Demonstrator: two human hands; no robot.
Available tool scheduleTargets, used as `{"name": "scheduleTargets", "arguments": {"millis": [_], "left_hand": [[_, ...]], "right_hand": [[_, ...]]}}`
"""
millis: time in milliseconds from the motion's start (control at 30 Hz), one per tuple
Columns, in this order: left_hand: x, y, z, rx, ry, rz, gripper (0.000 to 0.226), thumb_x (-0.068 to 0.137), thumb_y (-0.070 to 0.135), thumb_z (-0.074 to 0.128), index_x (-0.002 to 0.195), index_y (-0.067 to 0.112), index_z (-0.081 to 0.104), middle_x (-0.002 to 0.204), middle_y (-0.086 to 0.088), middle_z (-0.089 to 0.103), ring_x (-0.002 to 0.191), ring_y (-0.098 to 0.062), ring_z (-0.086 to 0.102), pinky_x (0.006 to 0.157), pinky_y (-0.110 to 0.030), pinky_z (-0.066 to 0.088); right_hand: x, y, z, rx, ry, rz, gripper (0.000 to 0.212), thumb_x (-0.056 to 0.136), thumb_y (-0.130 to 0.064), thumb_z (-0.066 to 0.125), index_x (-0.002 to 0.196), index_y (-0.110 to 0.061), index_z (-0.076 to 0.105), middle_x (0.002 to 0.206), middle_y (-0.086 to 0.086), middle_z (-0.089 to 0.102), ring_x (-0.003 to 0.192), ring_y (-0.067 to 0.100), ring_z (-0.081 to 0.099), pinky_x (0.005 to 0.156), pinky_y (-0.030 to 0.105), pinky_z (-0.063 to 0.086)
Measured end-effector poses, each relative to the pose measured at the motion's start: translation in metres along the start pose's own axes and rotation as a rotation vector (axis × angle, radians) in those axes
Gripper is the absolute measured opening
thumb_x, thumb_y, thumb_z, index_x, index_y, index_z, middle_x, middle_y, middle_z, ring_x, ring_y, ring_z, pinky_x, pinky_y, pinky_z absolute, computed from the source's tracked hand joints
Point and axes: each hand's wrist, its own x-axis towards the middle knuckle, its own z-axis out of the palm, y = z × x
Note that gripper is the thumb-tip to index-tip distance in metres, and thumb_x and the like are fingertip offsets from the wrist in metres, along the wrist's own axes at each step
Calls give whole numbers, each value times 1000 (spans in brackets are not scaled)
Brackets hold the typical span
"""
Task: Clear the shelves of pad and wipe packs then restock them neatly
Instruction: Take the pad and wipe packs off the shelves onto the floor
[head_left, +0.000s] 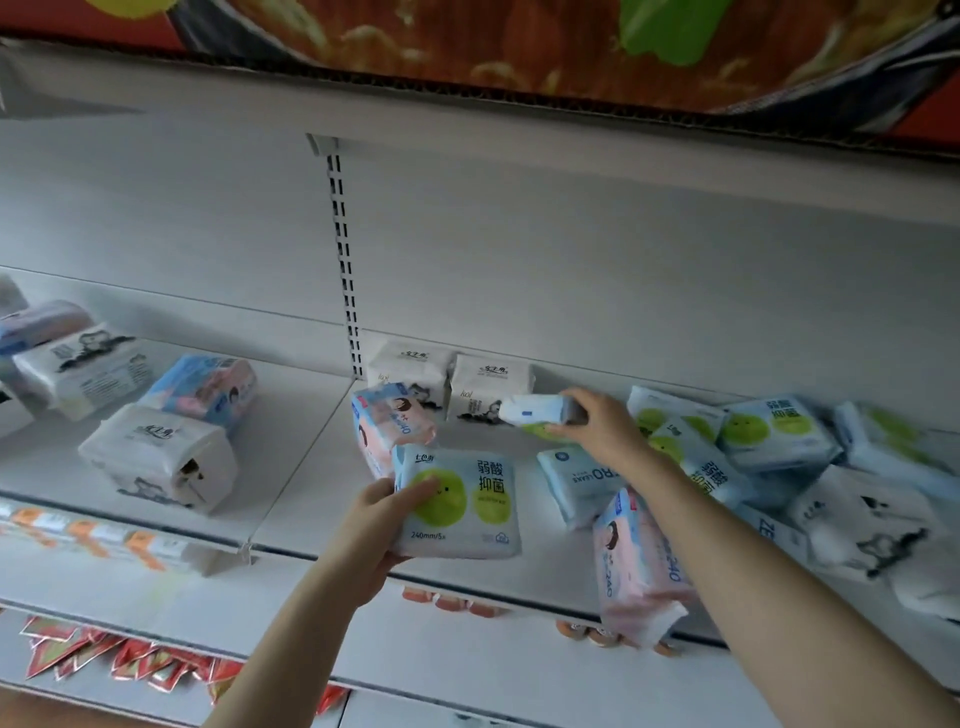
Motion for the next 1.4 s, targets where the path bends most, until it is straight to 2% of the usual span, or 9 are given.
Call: {"name": "scheduleTargets", "arguments": {"millis": [67, 267, 367, 567, 767, 933, 1167, 1267, 1400], "left_hand": [[6, 2, 7, -27, 20, 22, 19, 90, 12, 59, 105, 2, 60, 78, -10, 70, 62, -19, 67, 48, -25, 54], [17, 2, 40, -166, 9, 110, 13, 91, 30, 56, 102, 25, 60, 87, 0, 69, 77, -16, 66, 58, -29, 56], [5, 6, 61, -196, -102, 103, 24, 92, 37, 50, 82, 27, 70, 71, 8, 73, 65, -9, 70, 70, -39, 56], [0, 12, 69, -249, -299, 82, 37, 88, 29, 49, 65, 29, 77, 77, 0, 74, 71, -16, 72, 61, -41, 60], [18, 7, 77, -284, -159, 32, 18, 90, 19, 53, 82, 16, 70, 80, -8, 74, 72, -24, 72, 67, -51, 56], [33, -3, 82, -266, -106, 44, 14, 86, 21, 57, 94, 16, 67, 89, -10, 74, 77, -23, 72, 66, -44, 59], [42, -12, 96, -257, -62, 60, 24, 86, 22, 59, 107, 13, 63, 83, -7, 74, 71, -21, 72, 59, -38, 59], [42, -13, 101, -265, -48, 77, 43, 74, 29, 70, 113, 13, 63, 94, -9, 74, 80, -23, 72, 67, -41, 59], [34, -10, 108, -280, -176, 130, 47, 76, 53, 51, 111, 26, 64, 106, -3, 72, 96, -19, 69, 75, -41, 59]], "right_hand": [[-7, -11, -23, 260, 139, 44, 26, 81, -21, 72, 75, -13, 48, 70, 6, 52, 60, 8, 47, 59, 17, 38], [-45, -52, -54, 1005, 220, 188, 24, 88, -25, 62, 106, -13, 53, 89, 2, 65, 70, 8, 66, 55, 24, 53], [-60, -58, -32, 760, 180, 192, 22, 87, -35, 63, 99, -18, 55, 86, -6, 63, 75, 5, 62, 59, 14, 46], [-64, -54, -31, 486, 80, 119, 29, 87, -35, 63, 64, -26, 48, 48, -22, 52, 46, -11, 45, 49, 6, 31], [-43, 31, -61, 70, 263, 309, 43, 91, -40, 55, 116, -6, 57, 114, 6, 62, 105, 22, 58, 85, 30, 46], [-55, 101, -55, -191, -28, 556, 52, 81, -52, 63, 111, -10, 52, 107, 5, 65, 94, 23, 63, 82, 39, 53], [-40, 64, -98, 391, 346, 339, 47, 77, -25, 75, 114, -4, 56, 103, 7, 64, 85, 18, 60, 66, 26, 45], [-37, 23, -113, 947, 122, 349, 34, 82, -23, 69, 109, -4, 62, 94, 7, 70, 81, 19, 66, 69, 28, 53], [-37, -18, -87, 805, -127, 302, 31, 80, -27, 71, 104, -10, 61, 98, 9, 69, 88, 22, 66, 78, 36, 56]]}}
